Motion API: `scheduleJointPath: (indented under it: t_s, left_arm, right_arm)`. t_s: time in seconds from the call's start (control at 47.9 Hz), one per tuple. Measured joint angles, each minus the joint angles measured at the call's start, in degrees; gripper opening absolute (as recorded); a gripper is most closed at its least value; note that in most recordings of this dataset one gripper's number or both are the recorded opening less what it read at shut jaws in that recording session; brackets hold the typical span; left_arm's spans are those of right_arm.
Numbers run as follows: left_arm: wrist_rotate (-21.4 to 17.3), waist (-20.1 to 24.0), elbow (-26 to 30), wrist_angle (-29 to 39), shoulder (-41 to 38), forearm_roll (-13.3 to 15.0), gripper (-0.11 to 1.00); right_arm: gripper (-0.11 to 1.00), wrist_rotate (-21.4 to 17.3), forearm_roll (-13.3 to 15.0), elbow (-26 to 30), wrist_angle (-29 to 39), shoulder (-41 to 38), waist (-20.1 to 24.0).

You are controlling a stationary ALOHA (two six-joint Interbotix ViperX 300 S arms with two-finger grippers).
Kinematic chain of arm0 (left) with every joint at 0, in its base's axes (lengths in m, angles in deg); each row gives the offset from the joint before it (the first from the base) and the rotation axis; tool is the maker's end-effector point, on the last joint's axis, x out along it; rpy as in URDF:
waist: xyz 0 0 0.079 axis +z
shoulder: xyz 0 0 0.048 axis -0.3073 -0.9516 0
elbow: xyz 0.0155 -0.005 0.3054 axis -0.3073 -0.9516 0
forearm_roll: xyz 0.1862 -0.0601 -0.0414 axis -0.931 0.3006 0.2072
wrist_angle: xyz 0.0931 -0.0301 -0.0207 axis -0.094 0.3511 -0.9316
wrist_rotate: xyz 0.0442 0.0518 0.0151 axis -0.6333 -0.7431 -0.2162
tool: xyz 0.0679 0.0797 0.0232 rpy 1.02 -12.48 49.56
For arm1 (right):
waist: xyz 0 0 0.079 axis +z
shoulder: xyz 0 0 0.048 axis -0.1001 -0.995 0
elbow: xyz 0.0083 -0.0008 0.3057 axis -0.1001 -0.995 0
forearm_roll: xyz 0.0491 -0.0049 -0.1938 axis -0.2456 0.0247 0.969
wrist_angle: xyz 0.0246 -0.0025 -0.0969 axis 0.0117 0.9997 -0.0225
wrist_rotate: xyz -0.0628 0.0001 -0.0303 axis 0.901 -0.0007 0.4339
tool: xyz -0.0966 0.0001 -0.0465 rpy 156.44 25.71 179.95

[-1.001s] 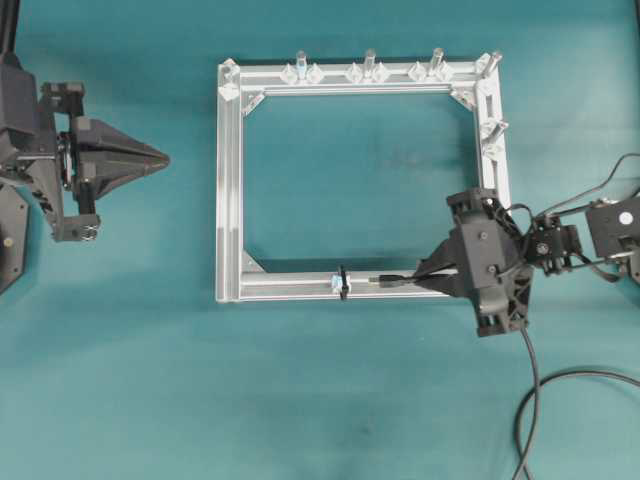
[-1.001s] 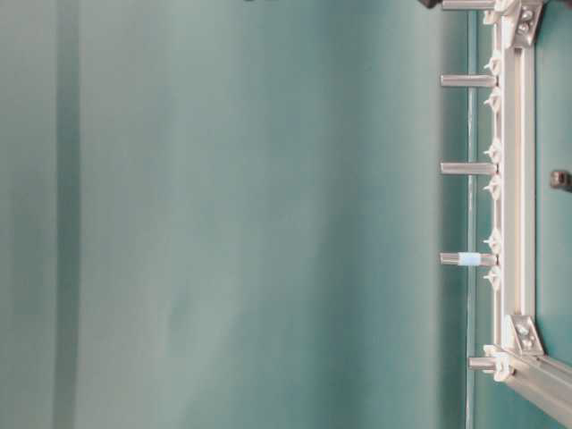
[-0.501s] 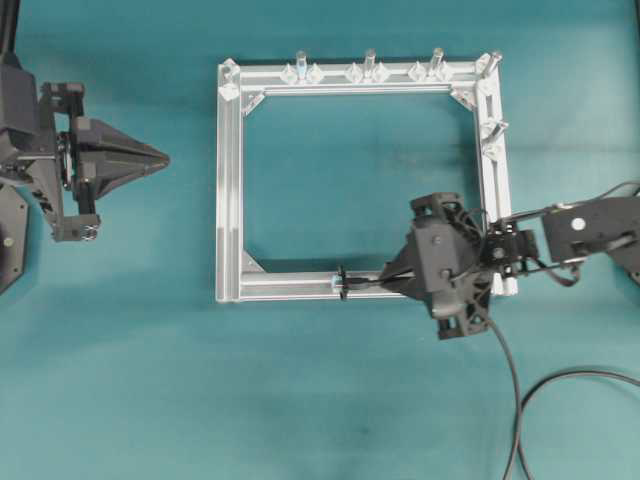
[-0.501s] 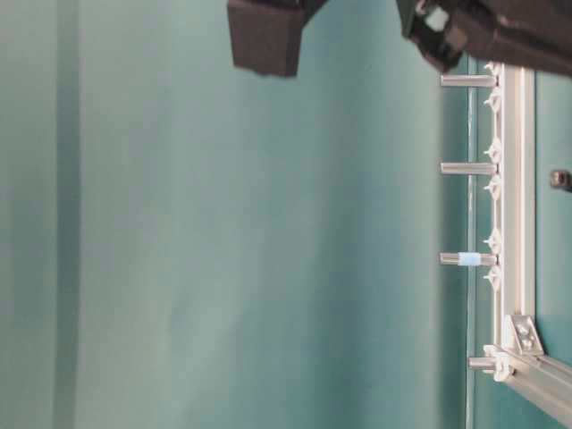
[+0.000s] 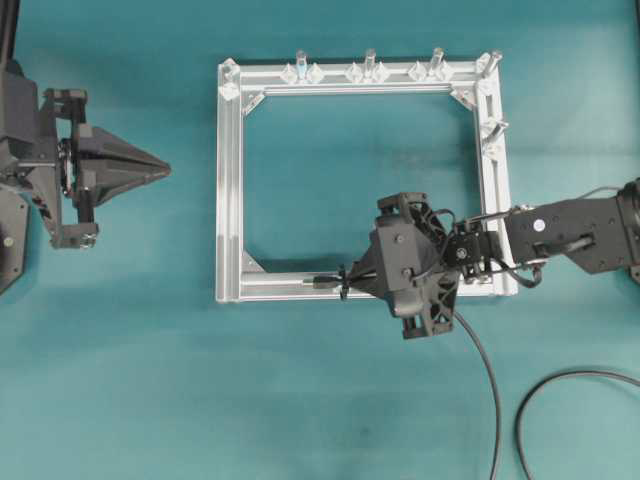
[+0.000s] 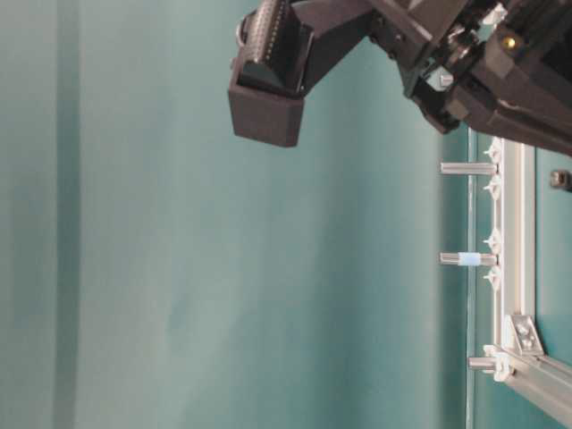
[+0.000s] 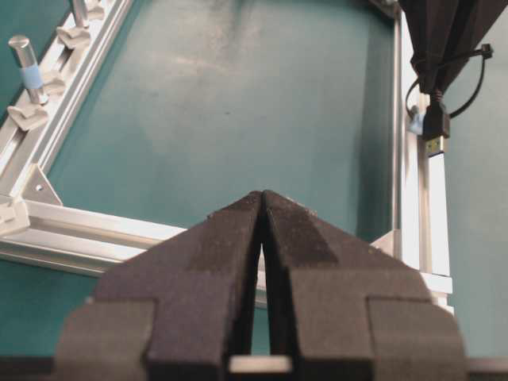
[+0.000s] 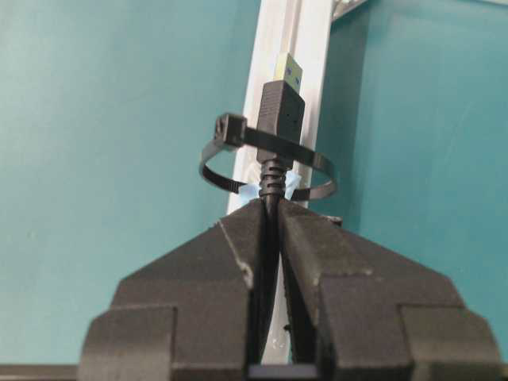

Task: Insert the wire through the string loop located in the center.
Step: 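Push the USB plug leftward through the black zip-tie loop, then move the left gripper to the plug emerging from the loop and grasp it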

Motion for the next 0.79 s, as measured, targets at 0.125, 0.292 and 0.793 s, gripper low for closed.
scheduleJointPath:
  t_s: [0.125,0.292,0.793]
  left_arm:
    - [0.0,-0.1,0.0,0.0,0.0,0.0,0.05]
    - [0.0,-0.1,0.0,0.0,0.1,0.0,0.05]
    - [1.1,-1.8,1.4,0.0,-1.1,0.0,0.05]
  right_arm:
    - [0.08,0.0,0.1,0.0,0.1,0.0,-0.1]
    - [0.09,0.0,0.0,0.1,0.0,0.0,-0.1]
    - [0.08,0.0,0.1,0.1,0.0,0.1,-0.1]
